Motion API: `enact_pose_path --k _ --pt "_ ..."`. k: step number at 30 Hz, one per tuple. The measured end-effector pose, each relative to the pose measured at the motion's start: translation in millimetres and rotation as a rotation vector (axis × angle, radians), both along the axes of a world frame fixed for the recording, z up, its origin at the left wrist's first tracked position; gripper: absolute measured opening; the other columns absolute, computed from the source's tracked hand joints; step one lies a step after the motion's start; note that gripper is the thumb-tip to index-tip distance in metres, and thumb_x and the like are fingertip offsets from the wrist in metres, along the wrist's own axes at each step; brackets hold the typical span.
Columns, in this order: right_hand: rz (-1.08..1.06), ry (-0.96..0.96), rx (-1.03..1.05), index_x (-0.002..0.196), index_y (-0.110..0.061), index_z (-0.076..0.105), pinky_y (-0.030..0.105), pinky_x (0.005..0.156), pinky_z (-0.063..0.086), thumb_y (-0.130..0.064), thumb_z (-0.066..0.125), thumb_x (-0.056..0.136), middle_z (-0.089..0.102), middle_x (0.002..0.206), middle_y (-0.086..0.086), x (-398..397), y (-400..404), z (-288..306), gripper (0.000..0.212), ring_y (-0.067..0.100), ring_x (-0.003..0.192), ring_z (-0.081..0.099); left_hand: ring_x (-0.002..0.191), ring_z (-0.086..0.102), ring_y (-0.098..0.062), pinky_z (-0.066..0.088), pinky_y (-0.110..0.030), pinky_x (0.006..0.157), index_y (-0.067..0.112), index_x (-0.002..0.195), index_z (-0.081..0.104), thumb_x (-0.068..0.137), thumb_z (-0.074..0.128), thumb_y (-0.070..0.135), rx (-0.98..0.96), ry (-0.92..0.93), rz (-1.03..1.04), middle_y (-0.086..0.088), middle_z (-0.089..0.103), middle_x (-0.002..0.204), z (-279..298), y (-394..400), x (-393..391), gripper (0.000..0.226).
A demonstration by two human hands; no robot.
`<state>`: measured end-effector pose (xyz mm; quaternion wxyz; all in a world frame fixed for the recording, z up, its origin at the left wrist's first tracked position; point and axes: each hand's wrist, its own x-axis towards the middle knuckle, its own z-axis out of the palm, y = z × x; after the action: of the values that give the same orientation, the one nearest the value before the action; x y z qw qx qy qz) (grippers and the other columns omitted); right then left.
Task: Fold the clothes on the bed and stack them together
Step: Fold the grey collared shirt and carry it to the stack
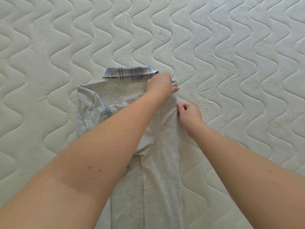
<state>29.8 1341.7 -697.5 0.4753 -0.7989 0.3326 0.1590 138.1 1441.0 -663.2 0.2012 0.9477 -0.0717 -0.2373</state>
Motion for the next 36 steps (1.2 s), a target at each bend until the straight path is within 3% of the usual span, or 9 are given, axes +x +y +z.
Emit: enact_pose_path --k 2,6,12,17,20,25,29,33,36 --pt "0.002 -0.02 0.021 0.074 -0.021 0.062 0.031 0.068 0.042 -0.037 0.057 0.096 0.06 0.069 -0.009 -1 -1 1 0.028 0.013 0.07 0.056 0.114 0.058 -0.024 0.044 -0.036 0.094 0.018 0.11 0.064 0.089 0.068 0.043 0.058 0.035 -0.036 -0.002 0.066 0.116 3 9 1 0.033" --pt "0.028 -0.053 0.052 0.086 -0.019 0.065 0.029 0.07 0.044 -0.037 0.069 0.089 0.056 0.07 -0.011 -7 -3 2 0.019 0.005 0.065 0.052 0.099 0.063 -0.027 0.048 -0.033 0.081 0.011 0.098 0.07 0.091 0.064 0.022 -0.032 0.056 -0.119 -0.011 0.071 0.1 3 12 -4 0.015" --pt "0.107 -0.094 0.126 0.088 -0.018 0.067 0.025 0.064 0.041 -0.033 0.073 0.087 0.05 0.067 -0.01 -13 -8 7 0.016 0.006 0.061 0.046 0.102 0.066 -0.018 0.049 -0.028 0.091 0.014 0.105 0.073 0.087 0.074 0.027 -0.223 0.082 0.065 -0.004 0.073 0.106 -1 -1 -3 0.022" --pt "0.078 -0.089 0.123 0.091 -0.016 0.069 0.025 0.064 0.041 -0.037 0.076 0.083 0.049 0.067 -0.011 -15 -7 5 0.023 0.006 0.061 0.046 0.091 0.059 -0.022 0.045 -0.03 0.074 0.014 0.092 0.066 0.084 0.071 0.05 -0.017 0.064 0.023 -0.003 0.066 0.091 -2 8 -1 0.036" --pt "0.05 -0.053 0.099 0.084 -0.013 0.066 0.028 0.062 0.043 -0.041 0.081 0.076 0.053 0.067 -0.009 -13 -3 6 0.033 0.009 0.062 0.049 0.087 0.06 -0.023 0.039 -0.028 0.068 0.015 0.086 0.065 0.086 0.072 0.04 0.033 0.124 -0.098 -0.002 0.061 0.08 3 14 3 0.027" --pt "0.011 -0.035 0.024 0.071 -0.013 0.055 0.033 0.067 0.04 -0.033 0.065 0.09 0.054 0.069 -0.002 -11 -2 5 0.028 0.016 0.069 0.05 0.094 0.06 -0.022 0.038 -0.025 0.072 0.019 0.087 0.065 0.091 0.066 0.025 -0.014 0.137 -0.038 -0.004 0.063 0.088 3 18 3 0.007" --pt "-0.027 -0.067 0.045 0.084 -0.003 0.065 0.039 0.077 0.047 -0.026 0.047 0.098 0.066 0.082 0.01 -15 -6 5 0.033 0.023 0.078 0.057 0.099 0.062 -0.025 0.041 -0.027 0.076 0.016 0.1 0.069 0.094 0.06 0.024 -0.058 0.16 -0.02 -0.008 0.069 0.101 -3 17 2 0.014" --pt "-0.024 -0.082 0.059 0.09 -0.01 0.068 0.04 0.082 0.048 -0.032 0.051 0.098 0.068 0.085 0.003 -13 -5 4 0.029 0.02 0.082 0.06 0.086 0.056 -0.022 0.045 -0.03 0.078 0.021 0.087 0.061 0.093 0.06 0.037 -0.082 0.182 -0.052 0.002 0.057 0.076 -2 2 -4 0.017" --pt "0.002 -0.099 0.076 0.09 -0.016 0.067 0.03 0.07 0.044 -0.035 0.059 0.095 0.061 0.076 -0.006 -14 -7 3 0.021 0.011 0.072 0.055 0.098 0.061 -0.025 0.045 -0.031 0.081 0.021 0.086 0.057 0.09 0.063 0.03 -0.064 0.132 -0.05 0.0 0.059 0.084 -2 -14 -6 0.011"
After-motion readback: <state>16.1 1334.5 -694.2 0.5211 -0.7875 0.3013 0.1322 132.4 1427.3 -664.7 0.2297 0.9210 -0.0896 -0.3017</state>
